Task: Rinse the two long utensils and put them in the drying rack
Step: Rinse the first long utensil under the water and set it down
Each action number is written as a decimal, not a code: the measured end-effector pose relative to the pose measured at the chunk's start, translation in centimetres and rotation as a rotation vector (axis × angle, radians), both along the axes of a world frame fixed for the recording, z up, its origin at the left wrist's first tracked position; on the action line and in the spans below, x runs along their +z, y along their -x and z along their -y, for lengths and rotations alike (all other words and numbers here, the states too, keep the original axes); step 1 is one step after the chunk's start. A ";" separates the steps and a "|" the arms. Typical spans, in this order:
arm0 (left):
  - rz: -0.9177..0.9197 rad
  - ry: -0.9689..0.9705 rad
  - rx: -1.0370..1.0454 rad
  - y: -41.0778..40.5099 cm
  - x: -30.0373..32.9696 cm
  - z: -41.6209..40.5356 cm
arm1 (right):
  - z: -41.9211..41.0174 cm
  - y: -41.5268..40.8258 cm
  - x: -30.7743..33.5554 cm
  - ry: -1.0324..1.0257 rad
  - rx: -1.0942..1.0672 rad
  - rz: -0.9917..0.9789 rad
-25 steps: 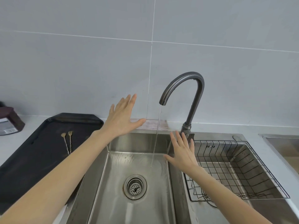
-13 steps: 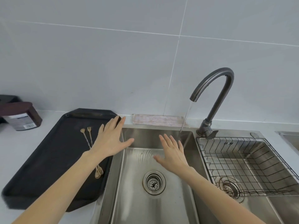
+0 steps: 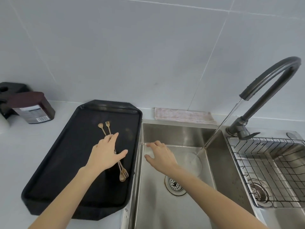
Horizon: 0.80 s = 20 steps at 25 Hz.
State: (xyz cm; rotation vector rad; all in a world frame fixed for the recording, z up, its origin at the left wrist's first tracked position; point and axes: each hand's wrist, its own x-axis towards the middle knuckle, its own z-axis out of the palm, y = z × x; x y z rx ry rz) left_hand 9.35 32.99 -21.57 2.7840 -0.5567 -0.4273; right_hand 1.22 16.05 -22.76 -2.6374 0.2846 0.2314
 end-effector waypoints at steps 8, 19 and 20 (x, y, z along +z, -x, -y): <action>-0.082 -0.022 0.227 -1.4 -3.1 -1.1 | -5.4 -3.8 -1.9 -0.098 0.093 -0.102; -0.233 0.013 0.402 -1.8 -4.6 -0.1 | -7.8 -5.0 -3.3 -0.034 0.047 -0.200; -0.248 0.017 0.417 -1.8 -4.5 -0.1 | -7.7 -4.9 -3.3 -0.057 0.029 -0.200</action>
